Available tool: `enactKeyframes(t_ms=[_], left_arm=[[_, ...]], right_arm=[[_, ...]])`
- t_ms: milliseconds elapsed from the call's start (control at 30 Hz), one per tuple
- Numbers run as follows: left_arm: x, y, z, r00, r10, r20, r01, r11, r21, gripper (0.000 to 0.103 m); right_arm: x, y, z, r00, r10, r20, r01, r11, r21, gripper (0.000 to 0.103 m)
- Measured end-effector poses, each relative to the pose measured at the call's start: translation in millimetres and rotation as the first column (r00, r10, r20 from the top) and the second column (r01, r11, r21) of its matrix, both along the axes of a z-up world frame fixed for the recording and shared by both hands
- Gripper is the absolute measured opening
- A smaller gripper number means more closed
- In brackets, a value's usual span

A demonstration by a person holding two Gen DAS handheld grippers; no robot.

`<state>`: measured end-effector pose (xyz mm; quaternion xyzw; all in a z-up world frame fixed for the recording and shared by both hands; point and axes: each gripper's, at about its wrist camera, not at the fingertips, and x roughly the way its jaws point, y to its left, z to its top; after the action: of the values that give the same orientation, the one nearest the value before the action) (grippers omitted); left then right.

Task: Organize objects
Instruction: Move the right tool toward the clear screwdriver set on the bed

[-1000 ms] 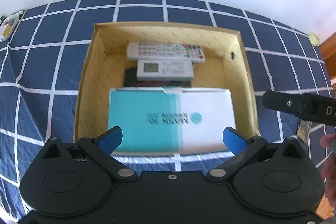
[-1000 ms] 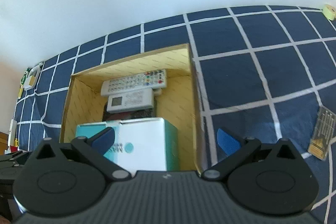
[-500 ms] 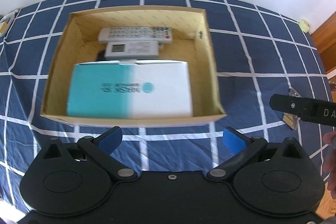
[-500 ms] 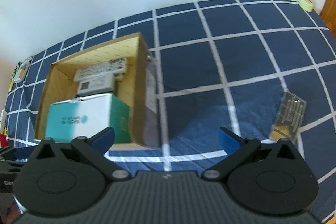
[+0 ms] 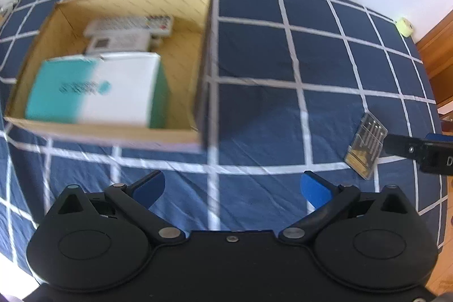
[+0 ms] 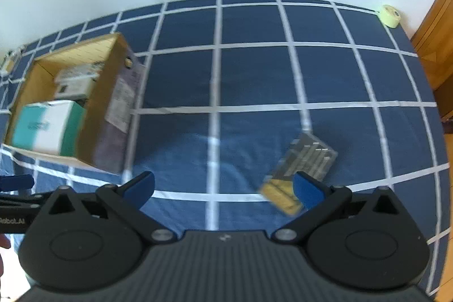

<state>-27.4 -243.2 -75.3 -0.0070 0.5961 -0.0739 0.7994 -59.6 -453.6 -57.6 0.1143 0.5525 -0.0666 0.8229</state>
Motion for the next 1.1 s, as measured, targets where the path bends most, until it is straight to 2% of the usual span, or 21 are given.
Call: enactKeyframes(t_ms=[167,300,533,767,1100], left_arm=[[-9.4,-35.9,-17.2,0.999,0.053,-0.012,-0.053,0.999,-0.003,0.103],[-15.0,-59.8,-26.0,0.996,0.083,-0.022,-0.084,0.996,-0.007,0.103],[-13.1,-88.0,-35.3,0.991,0.13,-0.033,-0.13,0.992,0.009,0.103],[2.1,-105.0,-49.5,0.984,0.167,-0.065,-0.165,0.986,0.035,0.103],[34.1,-122.5,-71.1,0.972,0.208,-0.105,-0.204,0.978,0.053,0.103]], right_arm=[[-0.4,-38.5,-16.2,0.995,0.093,-0.031,-0.093,0.996,-0.013,0.103],[4.6,-60.3,-29.6,0.979,0.194,-0.056,-0.196,0.98,-0.033,0.103],[17.3,-83.9,-54.3,0.926,0.356,-0.125,-0.364,0.93,-0.044,0.103],[32.5,-99.8,-84.9,0.866,0.455,-0.208,-0.471,0.881,-0.032,0.103],[67.9,-111.4,-120.6,0.801,0.54,-0.256,-0.55,0.834,0.04,0.101]])
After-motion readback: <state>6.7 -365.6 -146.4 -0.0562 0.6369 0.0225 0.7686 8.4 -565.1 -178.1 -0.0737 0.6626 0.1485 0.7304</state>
